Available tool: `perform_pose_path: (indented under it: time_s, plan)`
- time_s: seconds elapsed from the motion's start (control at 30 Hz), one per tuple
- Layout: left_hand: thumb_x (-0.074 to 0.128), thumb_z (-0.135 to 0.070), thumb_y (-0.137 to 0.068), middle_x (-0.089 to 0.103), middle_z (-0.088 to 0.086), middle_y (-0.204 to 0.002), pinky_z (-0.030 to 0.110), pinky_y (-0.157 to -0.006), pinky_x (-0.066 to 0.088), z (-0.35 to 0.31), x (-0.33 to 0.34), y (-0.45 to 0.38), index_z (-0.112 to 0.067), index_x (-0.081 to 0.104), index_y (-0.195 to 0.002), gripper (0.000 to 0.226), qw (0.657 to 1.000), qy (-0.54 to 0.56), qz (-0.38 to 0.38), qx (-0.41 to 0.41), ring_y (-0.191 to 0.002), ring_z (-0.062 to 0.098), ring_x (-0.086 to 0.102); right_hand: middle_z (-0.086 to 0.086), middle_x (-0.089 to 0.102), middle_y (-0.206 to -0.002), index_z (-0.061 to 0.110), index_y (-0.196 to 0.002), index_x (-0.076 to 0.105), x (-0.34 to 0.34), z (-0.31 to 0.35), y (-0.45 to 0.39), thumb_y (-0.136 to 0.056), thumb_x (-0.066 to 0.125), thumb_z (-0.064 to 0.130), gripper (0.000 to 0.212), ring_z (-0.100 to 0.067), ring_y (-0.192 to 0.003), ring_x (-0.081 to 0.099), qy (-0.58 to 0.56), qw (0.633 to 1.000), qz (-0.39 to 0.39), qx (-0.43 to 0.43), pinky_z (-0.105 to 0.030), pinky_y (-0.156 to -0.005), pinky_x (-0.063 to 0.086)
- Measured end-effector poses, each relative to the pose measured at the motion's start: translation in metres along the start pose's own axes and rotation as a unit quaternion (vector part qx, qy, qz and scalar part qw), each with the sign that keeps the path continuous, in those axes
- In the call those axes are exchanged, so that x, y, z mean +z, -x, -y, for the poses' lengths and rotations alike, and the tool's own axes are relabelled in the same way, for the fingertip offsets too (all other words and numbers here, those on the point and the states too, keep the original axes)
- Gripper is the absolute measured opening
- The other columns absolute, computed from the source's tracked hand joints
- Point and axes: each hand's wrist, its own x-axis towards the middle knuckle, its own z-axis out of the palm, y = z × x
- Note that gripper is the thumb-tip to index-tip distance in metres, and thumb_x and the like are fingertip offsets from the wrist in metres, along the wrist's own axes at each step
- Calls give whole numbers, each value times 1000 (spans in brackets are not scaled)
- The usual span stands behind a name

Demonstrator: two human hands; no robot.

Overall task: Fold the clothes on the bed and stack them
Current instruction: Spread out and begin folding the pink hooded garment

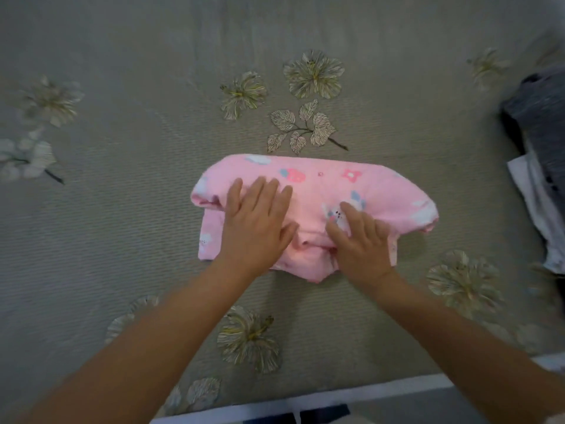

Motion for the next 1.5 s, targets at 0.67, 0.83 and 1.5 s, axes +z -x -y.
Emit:
perform_pose_path:
  time_s: [0.67,0.83,1.5]
  plan:
    - [88,-39,-36,40,24,-137,49,-93,43,19,103,40,-5,47,-130,108,958,50,269,85,-119,40,50,-11,64,-117,25,-116,38,48,-6,34,-77,41,14,41,-33,-105,62,54,980,163,-96,-48,-74,52]
    - [88,-47,-10,64,21,-111,48,-70,53,25,111,36,1,67,-104,107,965,58,233,105,-96,36,65,-13,69,-105,22,-109,42,67,-14,24,-95,28,10,23,-33,-92,67,31,991,61,-115,-42,-65,55]
    - [41,-15,-71,69,21,-97,50,-58,53,-45,61,-58,7,68,-93,41,973,125,14,193,-82,35,69,-22,70,-91,-5,-91,71,-41,-96,12,-67,40,-2,40,-32,-72,70,-39,997,14,59,-37,-57,56]
